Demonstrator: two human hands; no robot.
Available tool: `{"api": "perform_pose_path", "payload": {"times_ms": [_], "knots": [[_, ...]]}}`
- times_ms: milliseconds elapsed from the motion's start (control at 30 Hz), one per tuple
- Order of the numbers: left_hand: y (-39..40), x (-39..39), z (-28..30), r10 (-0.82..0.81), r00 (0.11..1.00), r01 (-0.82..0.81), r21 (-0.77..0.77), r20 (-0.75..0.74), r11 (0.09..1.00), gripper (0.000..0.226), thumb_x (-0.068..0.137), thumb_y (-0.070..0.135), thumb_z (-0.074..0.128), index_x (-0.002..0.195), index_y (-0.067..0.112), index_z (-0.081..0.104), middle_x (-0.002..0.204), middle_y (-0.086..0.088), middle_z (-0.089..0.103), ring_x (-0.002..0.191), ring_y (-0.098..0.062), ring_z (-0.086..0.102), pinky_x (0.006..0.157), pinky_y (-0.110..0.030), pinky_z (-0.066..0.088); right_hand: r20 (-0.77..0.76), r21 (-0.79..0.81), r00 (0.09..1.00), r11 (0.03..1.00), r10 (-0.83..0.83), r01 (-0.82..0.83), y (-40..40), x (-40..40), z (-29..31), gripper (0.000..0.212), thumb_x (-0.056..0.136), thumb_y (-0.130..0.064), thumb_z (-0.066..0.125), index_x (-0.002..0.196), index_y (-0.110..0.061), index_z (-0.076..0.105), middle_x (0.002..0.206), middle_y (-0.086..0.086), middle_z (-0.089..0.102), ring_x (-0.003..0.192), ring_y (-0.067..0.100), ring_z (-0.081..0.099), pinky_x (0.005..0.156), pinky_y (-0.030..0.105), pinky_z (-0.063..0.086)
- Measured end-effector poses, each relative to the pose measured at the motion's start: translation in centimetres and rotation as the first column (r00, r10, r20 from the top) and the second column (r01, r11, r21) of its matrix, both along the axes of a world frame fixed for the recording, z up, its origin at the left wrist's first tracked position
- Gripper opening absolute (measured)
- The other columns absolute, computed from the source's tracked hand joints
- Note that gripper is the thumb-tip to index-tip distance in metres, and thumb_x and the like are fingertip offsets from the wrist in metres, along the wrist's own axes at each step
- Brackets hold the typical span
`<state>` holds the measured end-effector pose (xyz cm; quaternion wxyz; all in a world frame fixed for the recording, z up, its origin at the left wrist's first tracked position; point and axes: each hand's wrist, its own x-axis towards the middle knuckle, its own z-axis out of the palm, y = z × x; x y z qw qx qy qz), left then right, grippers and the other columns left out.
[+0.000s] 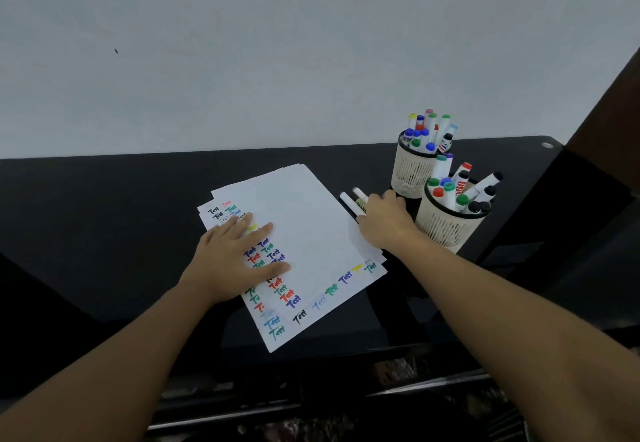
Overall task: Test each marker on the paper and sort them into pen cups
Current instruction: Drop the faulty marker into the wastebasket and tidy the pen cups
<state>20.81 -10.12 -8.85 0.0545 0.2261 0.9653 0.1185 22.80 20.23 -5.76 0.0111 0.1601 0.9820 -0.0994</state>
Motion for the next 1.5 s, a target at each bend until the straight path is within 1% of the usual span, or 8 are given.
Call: {"api": "perform_pose_path", "payload": {"times_ms": [267, 600, 767, 833, 1000, 1167, 1367, 1500], "knots": [[-0.2, 0.0, -0.2, 0.001, 1.000, -0.001, 0.002, -0.007, 1.000, 0.100, 0.069, 0.103, 0.027, 0.155, 0.054, 0.017, 0.170, 0.012, 0.003, 0.156, -0.012, -0.003, 0.125, -0.045, -0.001, 0.006, 0.040, 0.997, 0.996, 0.075, -0.075, -0.6, -0.3, -0.7, 0.024, 0.103, -0.019, 0.045, 0.122, -0.005, 0.043, 0.127, 0.021, 0.050, 0.098, 0.032, 0.049, 0.079, 0.037, 0.036], [-0.1, -0.1, -0.2, -0.002, 1.000, 0.003, 0.012, -0.027, 1.000, 0.101, 0.068, 0.104, 0.026, 0.155, 0.054, 0.017, 0.170, 0.011, 0.003, 0.156, -0.012, -0.003, 0.125, -0.046, 0.000, -0.069, 0.128, 0.991, 0.986, 0.118, -0.108, -1.4, 0.4, 0.2, 0.022, 0.099, -0.009, 0.048, 0.120, -0.005, 0.044, 0.125, 0.019, 0.052, 0.105, 0.032, 0.055, 0.081, 0.035, 0.041], [-0.2, -0.2, -0.5, 0.008, 0.999, -0.006, 0.064, -0.037, 0.998, 0.100, 0.071, 0.102, 0.028, 0.156, 0.049, 0.022, 0.169, 0.008, 0.010, 0.156, -0.014, 0.002, 0.126, -0.046, 0.002, -0.200, -0.070, 0.972, 0.988, 0.121, -0.137, -2.0, 0.8, 1.2, 0.015, 0.108, -0.018, 0.047, 0.103, -0.014, 0.034, 0.087, 0.003, 0.056, 0.061, 0.015, 0.049, 0.047, 0.028, 0.028], [-0.4, 0.0, -0.6, 0.019, 0.996, -0.006, 0.144, -0.085, 0.990, 0.096, 0.074, 0.097, 0.032, 0.155, 0.045, 0.032, 0.167, 0.005, 0.022, 0.155, -0.017, 0.011, 0.126, -0.047, 0.008, -0.228, -0.215, 0.970, 0.967, 0.086, -0.136, -2.5, 1.3, 1.5, 0.016, 0.109, -0.023, 0.044, 0.102, -0.012, 0.036, 0.080, 0.000, 0.052, 0.066, 0.020, 0.055, 0.049, 0.033, 0.036], [-0.7, 1.2, 0.1, 0.011, 0.968, 0.056, 0.256, -0.250, 0.965, 0.078, 0.086, 0.078, 0.044, 0.143, 0.025, 0.057, 0.142, 0.000, 0.057, 0.134, -0.020, 0.045, 0.113, -0.040, 0.034, -0.234, -0.568, 0.971, 0.818, -0.056, -0.090, -3.0, 4.0, 2.2, 0.022, 0.108, -0.031, 0.043, 0.108, -0.009, 0.045, 0.102, 0.014, 0.067, 0.092, 0.036, 0.068, 0.082, 0.056, 0.058], [4.0, 3.9, 2.8, -0.059, 0.977, 0.138, 0.396, -0.205, 0.908, 0.058, 0.093, 0.061, 0.060, 0.141, 0.029, 0.058, 0.139, 0.009, 0.058, 0.131, -0.011, 0.046, 0.111, -0.033, 0.035, -0.281, -0.658, 0.952, 0.747, -0.123, -0.098, -2.0, 8.6, 2.8, 0.018, 0.108, -0.031, 0.043, 0.112, -0.013, 0.047, 0.101, 0.008, 0.068, 0.091, 0.032, 0.069, 0.082, 0.056, 0.058], [12.5, 10.0, 4.3, -0.253, 0.962, 0.274, 0.422, -0.107, 0.864, 0.062, 0.091, 0.066, 0.058, 0.144, 0.034, 0.054, 0.138, 0.014, 0.055, 0.129, -0.005, 0.045, 0.109, -0.026, 0.033, -0.310, -0.731, 0.918, 0.679, -0.248, -0.064, 1.4, 15.9, 2.7, 0.016, 0.107, -0.031, 0.045, 0.118, -0.021, 0.051, 0.096, -0.003, 0.071, 0.077, 0.017, 0.068, 0.065, 0.038, 0.055], [17.0, 13.6, 4.3, -0.354, 0.930, 0.362, 0.433, -0.102, 0.826, 0.061, 0.093, 0.060, 0.061, 0.146, 0.030, 0.053, 0.137, 0.010, 0.057, 0.125, -0.003, 0.049, 0.103, -0.022, 0.038, -0.319, -0.752, 0.879, 0.659, -0.353, -0.008, 5.0, 21.2, 1.5, 0.011, 0.107, -0.031, 0.046, 0.114, -0.024, 0.051, 0.095, -0.003, 0.071, 0.073, 0.012, 0.068, 0.071, 0.036, 0.058]]}}
